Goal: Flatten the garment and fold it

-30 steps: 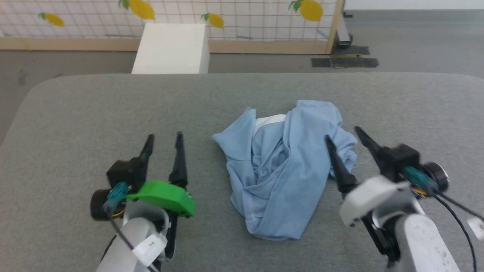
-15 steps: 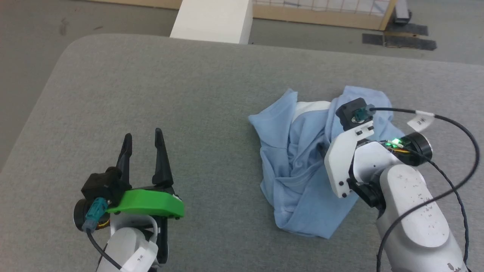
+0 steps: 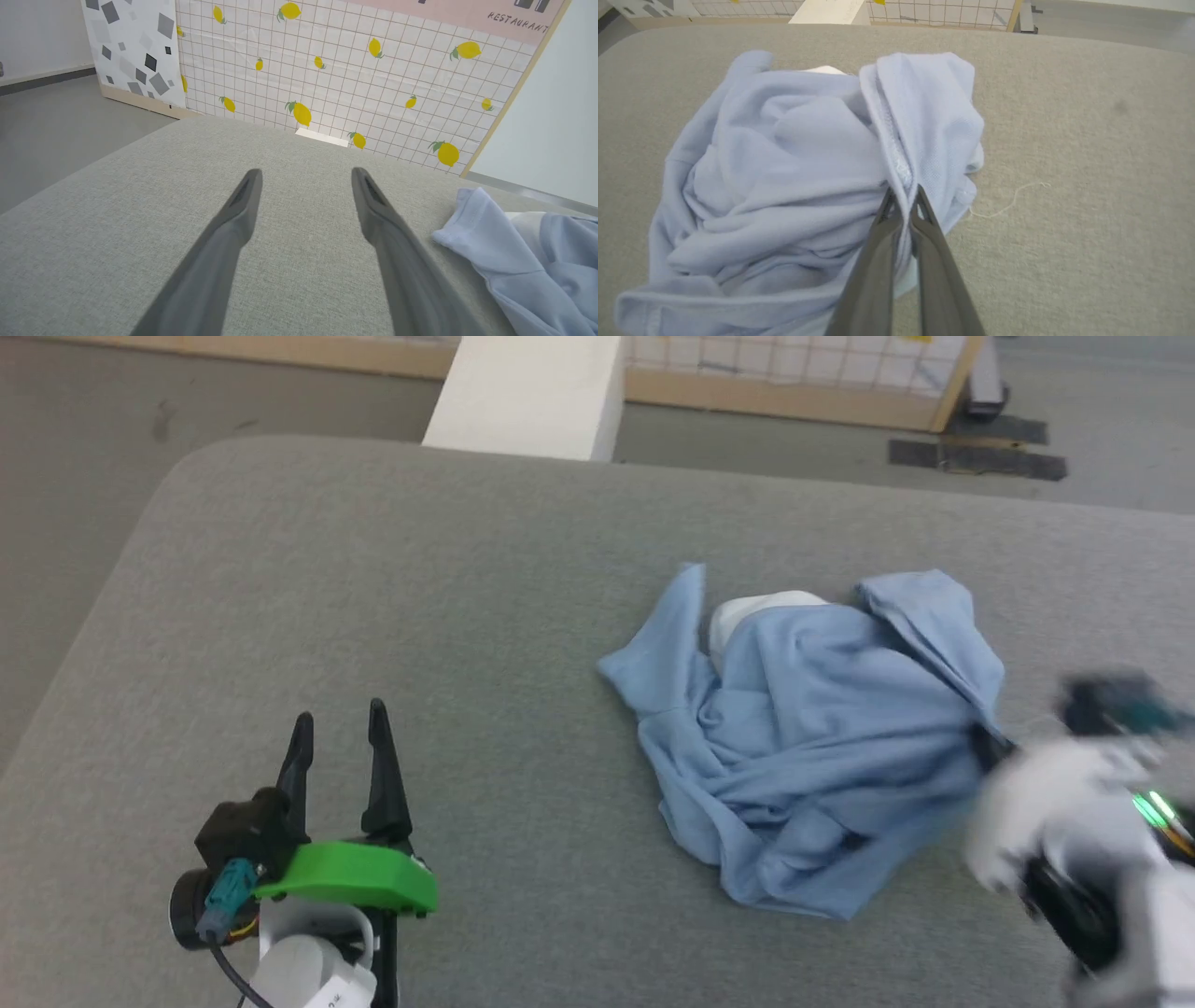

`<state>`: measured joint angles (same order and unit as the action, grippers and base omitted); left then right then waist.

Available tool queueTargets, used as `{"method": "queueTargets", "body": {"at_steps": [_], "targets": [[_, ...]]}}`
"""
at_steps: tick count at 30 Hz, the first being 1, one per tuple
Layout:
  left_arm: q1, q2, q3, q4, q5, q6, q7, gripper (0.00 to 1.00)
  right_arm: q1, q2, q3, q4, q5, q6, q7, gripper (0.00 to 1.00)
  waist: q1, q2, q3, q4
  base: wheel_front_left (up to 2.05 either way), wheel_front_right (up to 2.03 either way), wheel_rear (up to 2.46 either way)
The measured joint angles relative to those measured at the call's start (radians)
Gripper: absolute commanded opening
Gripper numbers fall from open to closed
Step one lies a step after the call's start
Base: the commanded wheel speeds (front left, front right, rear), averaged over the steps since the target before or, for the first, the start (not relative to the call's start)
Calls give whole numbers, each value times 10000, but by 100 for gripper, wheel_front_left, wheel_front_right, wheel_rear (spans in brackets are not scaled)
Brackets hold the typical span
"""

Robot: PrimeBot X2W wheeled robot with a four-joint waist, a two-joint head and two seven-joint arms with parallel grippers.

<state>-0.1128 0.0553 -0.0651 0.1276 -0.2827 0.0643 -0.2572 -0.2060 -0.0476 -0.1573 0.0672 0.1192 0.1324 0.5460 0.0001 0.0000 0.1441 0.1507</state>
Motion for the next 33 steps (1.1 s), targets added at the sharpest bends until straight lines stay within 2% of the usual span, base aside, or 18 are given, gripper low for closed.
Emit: {"method": "queueTargets", "body": {"at_steps": [4, 8, 9, 10, 11, 17, 22, 27, 30, 33], "targets": [[90, -8, 88, 46, 107, -109, 0, 100, 1583, -17, -1622, -407, 830, 0, -360, 0, -1, 0, -274, -437, 0, 0, 0], [115, -17, 144, 138, 159, -232, 0, 100, 2577, -29, -2637, 366, 1131, -2, 96, 0, -1, 0, -496, -905, 0, 0, 0], [117, -17, 115, 186, 182, -284, 0, 100, 2735, -23, -2715, 537, 1131, -2, 194, 4, -1, 0, -548, -1020, 0, 0, 0], [118, -19, 61, 224, 184, -297, 0, 100, 2806, -12, -2782, 593, 1124, -2, 169, 31, -1, 0, -590, -1110, 0, 0, 0], [119, -23, 17, 261, 184, -330, 0, 100, 2819, -13, -2771, 577, 1103, -2, 2, 100, -1, 0, -638, -1214, 0, 0, 0], [101, -23, -602, 627, 27, -418, 0, 100, 2497, -23, -2240, -267, 874, -2, -2314, 100, -1, 0, -813, -1712, 0, 0, 0], [-419, -33, -2096, 1308, -502, -456, 368, 100, 2419, -31, -1104, -869, 368, -2, -4148, 100, -1, 0, -796, -1964, 0, 0, 0], [-1693, -46, -3910, 2226, -1189, -347, 1810, 100, 2409, -27, -257, -878, 374, -2, -4915, 100, -1, 0, -591, -2139, 0, 0, 0], [-2460, -65, -4863, 2941, -1476, -247, 2991, 100, 2297, -23, 184, -826, 418, -2, -4947, 100, -1, 0, -419, -2259, 0, 0, 0], [-3010, -73, -5507, 3707, -1733, 35, 4215, 100, 2097, -23, 518, -759, 742, -2, -4941, 100, -1, 0, -290, -2466, 0, 0, 0]]}}
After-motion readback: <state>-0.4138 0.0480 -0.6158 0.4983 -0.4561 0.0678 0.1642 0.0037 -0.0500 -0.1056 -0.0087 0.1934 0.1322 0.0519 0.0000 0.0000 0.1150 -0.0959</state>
